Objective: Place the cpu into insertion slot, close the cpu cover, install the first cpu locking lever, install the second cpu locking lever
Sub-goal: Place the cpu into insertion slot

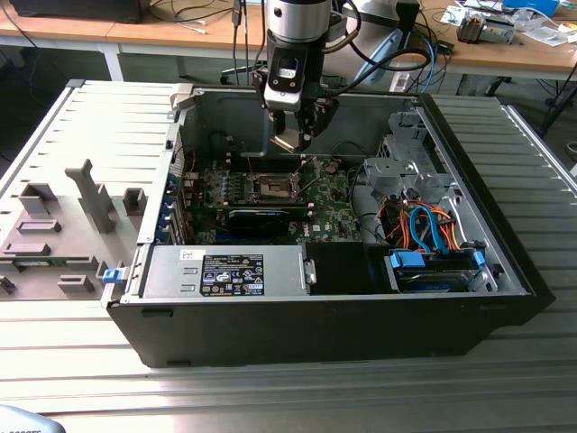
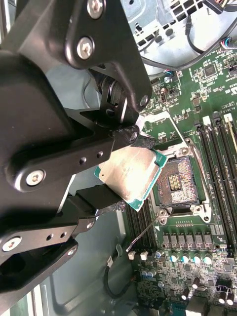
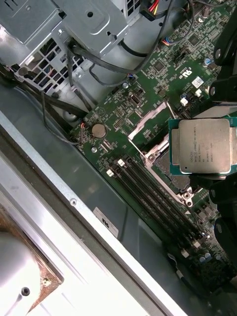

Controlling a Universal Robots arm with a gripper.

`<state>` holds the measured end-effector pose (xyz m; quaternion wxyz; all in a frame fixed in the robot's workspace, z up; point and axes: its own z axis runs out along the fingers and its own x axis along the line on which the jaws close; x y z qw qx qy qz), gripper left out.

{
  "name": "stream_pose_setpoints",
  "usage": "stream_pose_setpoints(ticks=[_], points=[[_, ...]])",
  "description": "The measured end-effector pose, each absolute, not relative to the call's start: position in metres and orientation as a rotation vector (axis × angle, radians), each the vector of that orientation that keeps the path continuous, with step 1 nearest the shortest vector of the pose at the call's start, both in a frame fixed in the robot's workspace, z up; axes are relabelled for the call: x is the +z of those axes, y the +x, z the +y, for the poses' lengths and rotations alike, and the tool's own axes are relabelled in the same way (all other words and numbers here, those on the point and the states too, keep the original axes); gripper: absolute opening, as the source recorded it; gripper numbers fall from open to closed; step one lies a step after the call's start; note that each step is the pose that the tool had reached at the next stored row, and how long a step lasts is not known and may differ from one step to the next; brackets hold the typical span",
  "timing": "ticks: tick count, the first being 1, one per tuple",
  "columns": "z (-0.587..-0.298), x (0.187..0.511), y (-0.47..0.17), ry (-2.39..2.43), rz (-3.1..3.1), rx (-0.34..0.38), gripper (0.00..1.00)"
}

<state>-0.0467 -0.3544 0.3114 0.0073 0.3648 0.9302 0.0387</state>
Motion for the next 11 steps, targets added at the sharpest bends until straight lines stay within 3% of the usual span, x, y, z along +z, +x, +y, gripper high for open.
stream_pose_setpoints(ticks=[11], points=[[-0.3544, 0.3113, -0.0467, 1.156, 2.902, 0.120, 0.55]])
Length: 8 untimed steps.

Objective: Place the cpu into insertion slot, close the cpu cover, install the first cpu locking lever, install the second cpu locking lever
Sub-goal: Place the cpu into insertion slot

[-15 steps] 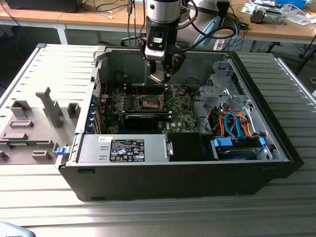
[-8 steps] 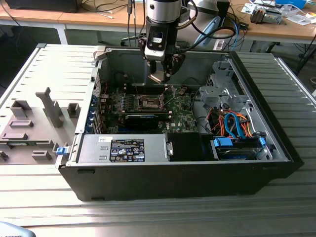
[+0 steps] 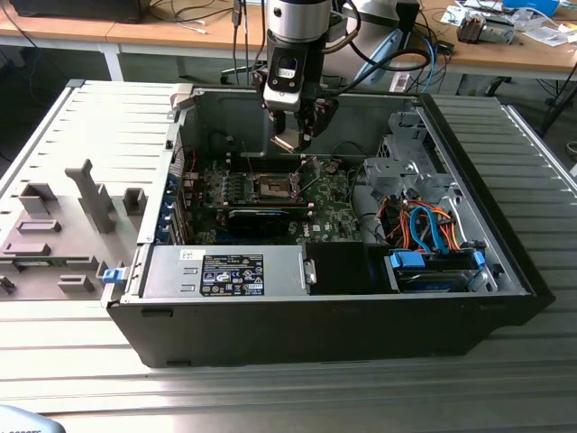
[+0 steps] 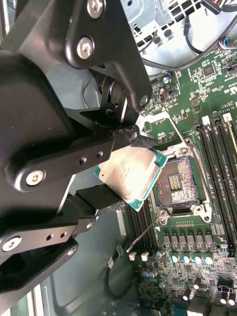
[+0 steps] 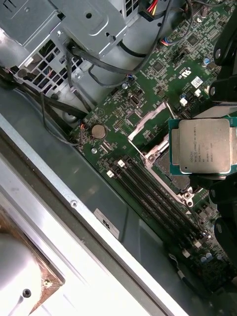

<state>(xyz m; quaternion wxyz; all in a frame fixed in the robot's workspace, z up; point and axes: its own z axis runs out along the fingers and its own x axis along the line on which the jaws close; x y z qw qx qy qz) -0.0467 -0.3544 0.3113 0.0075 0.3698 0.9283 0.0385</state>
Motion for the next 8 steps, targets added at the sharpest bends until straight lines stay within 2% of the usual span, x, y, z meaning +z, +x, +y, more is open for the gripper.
stream_pose_setpoints(ticks=[8], points=[[-0.3545, 0.3112, -0.0467, 1.167, 2.898, 0.120, 0.55]])
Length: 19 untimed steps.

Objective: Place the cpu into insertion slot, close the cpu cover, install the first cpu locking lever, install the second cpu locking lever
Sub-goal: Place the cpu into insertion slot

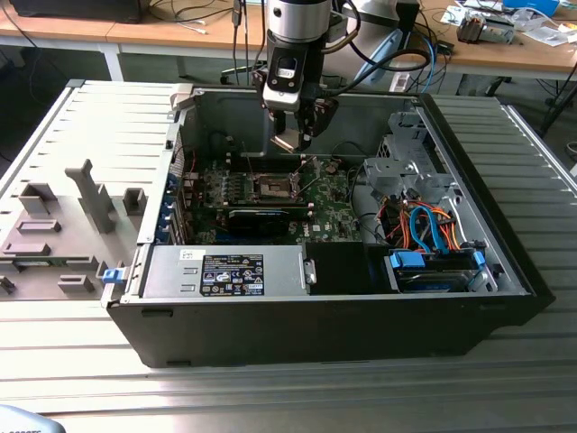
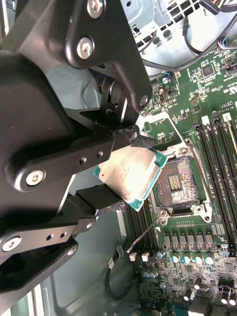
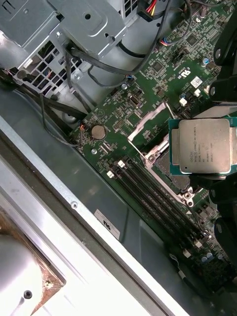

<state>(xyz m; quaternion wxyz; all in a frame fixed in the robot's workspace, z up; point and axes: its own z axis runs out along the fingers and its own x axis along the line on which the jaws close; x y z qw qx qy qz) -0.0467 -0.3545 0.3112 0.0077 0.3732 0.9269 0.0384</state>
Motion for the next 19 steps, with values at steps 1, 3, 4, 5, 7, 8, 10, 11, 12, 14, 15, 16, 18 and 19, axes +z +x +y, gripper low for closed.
stream_pose_setpoints(ticks=[1, 3, 4, 5, 7, 8, 10, 11, 12, 14, 15, 16, 18, 19], points=[[-0.3544, 0.3112, -0.0467, 1.168, 2.897, 0.120, 0.55], [-0.3545, 0.3112, -0.0467, 1.172, 2.896, 0.120, 0.55], [-0.3545, 0.3112, -0.0467, 1.173, 2.895, 0.120, 0.55], [-0.3545, 0.3112, -0.0467, 1.174, 2.894, 0.120, 0.55], [-0.3544, 0.3112, -0.0467, 1.177, 2.893, 0.120, 0.55], [-0.3545, 0.3112, -0.0467, 1.178, 2.893, 0.120, 0.55], [-0.3544, 0.3112, -0.0467, 1.180, 2.892, 0.120, 0.55], [-0.3544, 0.3112, -0.0467, 1.182, 2.891, 0.120, 0.55], [-0.3545, 0.3112, -0.0467, 1.183, 2.891, 0.119, 0.55], [-0.3544, 0.3111, -0.0467, 1.185, 2.890, 0.119, 0.55], [-0.3544, 0.3111, -0.0467, 1.186, 2.889, 0.119, 0.55], [-0.3544, 0.3111, -0.0467, 1.188, 2.888, 0.119, 0.55], [-0.3544, 0.3111, -0.0467, 1.191, 2.887, 0.119, 0.55], [-0.3544, 0.3111, -0.0468, 1.192, 2.887, 0.119, 0.55]])
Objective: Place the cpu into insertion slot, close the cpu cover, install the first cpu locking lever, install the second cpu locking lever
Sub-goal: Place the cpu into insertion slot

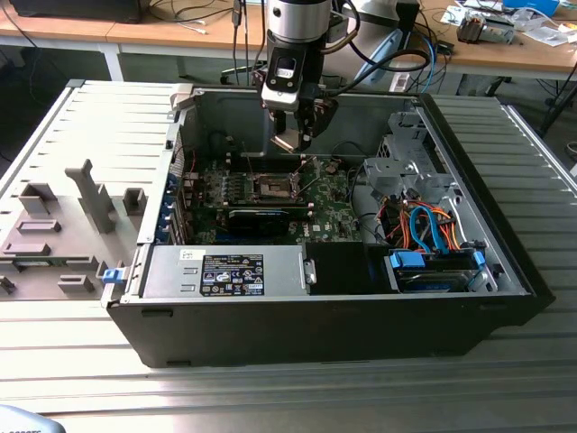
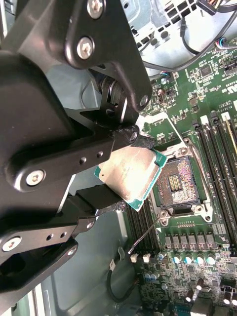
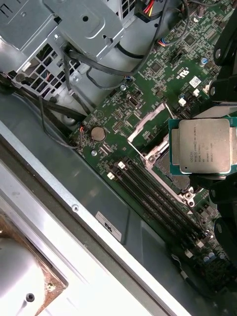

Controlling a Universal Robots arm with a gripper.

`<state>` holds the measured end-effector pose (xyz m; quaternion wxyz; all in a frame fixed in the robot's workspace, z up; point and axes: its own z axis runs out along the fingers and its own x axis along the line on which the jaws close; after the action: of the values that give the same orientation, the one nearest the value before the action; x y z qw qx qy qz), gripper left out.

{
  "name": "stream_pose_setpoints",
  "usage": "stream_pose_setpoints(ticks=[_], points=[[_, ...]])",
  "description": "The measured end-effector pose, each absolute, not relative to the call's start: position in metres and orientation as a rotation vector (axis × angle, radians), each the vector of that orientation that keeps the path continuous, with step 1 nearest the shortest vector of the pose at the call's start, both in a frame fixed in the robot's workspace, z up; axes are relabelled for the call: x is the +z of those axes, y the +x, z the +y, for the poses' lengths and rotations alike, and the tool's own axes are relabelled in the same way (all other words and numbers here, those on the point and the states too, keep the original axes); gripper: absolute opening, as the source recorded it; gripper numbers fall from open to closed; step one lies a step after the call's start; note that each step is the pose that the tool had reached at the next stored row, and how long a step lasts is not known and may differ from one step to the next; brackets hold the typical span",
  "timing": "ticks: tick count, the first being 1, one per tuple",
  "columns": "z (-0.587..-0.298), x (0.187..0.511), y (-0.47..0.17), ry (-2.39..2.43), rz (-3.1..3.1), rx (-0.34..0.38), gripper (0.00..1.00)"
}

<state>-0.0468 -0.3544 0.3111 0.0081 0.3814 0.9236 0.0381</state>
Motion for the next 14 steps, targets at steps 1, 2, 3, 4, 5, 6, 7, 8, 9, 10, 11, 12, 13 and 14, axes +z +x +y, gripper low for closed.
stream_pose_setpoints(ticks=[1, 2, 3, 4, 5, 6, 7, 8, 9, 10, 11, 12, 13, 14], points=[[-0.3544, 0.3111, -0.0467, 1.193, 2.886, 0.119, 0.55], [-0.3544, 0.3111, -0.0467, 1.195, 2.885, 0.119, 0.55], [-0.3544, 0.3111, -0.0467, 1.196, 2.885, 0.119, 0.55], [-0.3545, 0.3111, -0.0467, 1.197, 2.885, 0.119, 0.55], [-0.3544, 0.3111, -0.0467, 1.198, 2.884, 0.119, 0.55], [-0.3545, 0.3111, -0.0467, 1.199, 2.884, 0.119, 0.55], [-0.3545, 0.3111, -0.0467, 1.200, 2.883, 0.119, 0.55], [-0.3544, 0.3111, -0.0467, 1.202, 2.882, 0.119, 0.55], [-0.3544, 0.3111, -0.0467, 1.203, 2.882, 0.119, 0.55], [-0.3544, 0.3111, -0.0467, 1.205, 2.881, 0.119, 0.55], [-0.3544, 0.3110, -0.0467, 1.206, 2.880, 0.119, 0.55], [-0.3544, 0.3110, -0.0467, 1.207, 2.880, 0.118, 0.55], [-0.3544, 0.3110, -0.0467, 1.208, 2.879, 0.118, 0.55], [-0.3545, 0.3110, -0.0467, 1.210, 2.879, 0.118, 0.55]])
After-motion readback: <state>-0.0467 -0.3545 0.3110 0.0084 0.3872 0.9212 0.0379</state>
